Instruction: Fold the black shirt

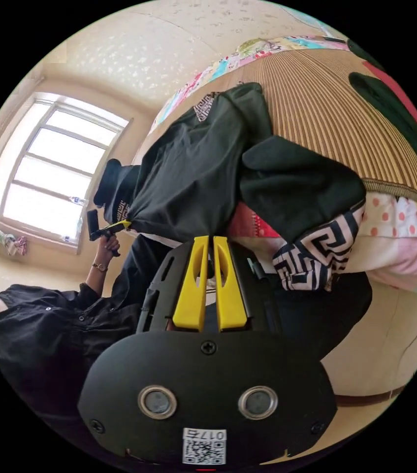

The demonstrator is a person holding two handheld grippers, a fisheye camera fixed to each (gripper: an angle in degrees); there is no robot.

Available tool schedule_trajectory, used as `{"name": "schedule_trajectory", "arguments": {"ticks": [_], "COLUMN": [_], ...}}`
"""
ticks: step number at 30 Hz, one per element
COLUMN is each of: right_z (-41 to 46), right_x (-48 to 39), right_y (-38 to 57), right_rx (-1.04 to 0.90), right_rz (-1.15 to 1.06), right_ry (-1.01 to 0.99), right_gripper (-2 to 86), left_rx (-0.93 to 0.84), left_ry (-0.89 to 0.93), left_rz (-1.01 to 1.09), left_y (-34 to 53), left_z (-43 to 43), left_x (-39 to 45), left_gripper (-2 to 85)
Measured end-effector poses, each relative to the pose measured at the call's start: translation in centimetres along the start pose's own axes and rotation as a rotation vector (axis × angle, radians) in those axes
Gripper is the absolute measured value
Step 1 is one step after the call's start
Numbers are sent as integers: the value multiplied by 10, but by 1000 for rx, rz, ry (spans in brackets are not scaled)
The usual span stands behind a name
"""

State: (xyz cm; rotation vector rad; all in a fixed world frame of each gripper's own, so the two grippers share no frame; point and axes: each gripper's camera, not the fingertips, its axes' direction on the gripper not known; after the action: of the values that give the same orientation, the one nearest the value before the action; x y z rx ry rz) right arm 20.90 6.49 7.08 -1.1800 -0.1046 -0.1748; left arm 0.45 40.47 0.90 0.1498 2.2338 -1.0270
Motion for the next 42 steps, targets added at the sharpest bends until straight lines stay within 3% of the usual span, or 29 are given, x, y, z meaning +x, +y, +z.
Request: {"name": "schedule_trajectory", "arguments": {"ticks": [2,5,8,10,12,18,20,23,28,31,37,42], "right_z": [-30,-32,-14,-9,-16,-99,-125,-123,-100,-120,-230,-210], "right_x": [-18,-34,-31,-21,-8,20,46,76,56,17,-25,-18], "right_y": [10,27,45,49,49,45,53,60,31,6,11,26], "right_rx": [-86,-307,-487,-502,-456,-53,105,206,107,75,411,378], "right_rz": [-142,-228,-247,-199,-108,223,396,509,459,353,394,410], "right_ry": [-104,28,28,41,77,153,71,-92,187,365,815,681], "right_gripper": [26,23,22,25,26,78,147,169,54,42,47,101], "left_rx": [-22,-203,-298,-323,-311,-53,55,156,163,145,138,162], "left_ry": [-34,-94,-14,-35,-79,-90,-102,-135,-192,-173,-167,-174], "left_rz": [95,177,151,88,46,-98,-119,-137,-166,-164,-190,-213], "left_y": [15,35,53,64,73,87,87,83,70,67,74,73], "left_z": [-14,-1,21,30,29,-14,-28,-35,-16,-7,6,19], "left_x": [28,54,53,45,40,27,30,40,56,65,73,81], "left_gripper": [5,4,13,22,35,74,76,73,69,67,68,79]}}
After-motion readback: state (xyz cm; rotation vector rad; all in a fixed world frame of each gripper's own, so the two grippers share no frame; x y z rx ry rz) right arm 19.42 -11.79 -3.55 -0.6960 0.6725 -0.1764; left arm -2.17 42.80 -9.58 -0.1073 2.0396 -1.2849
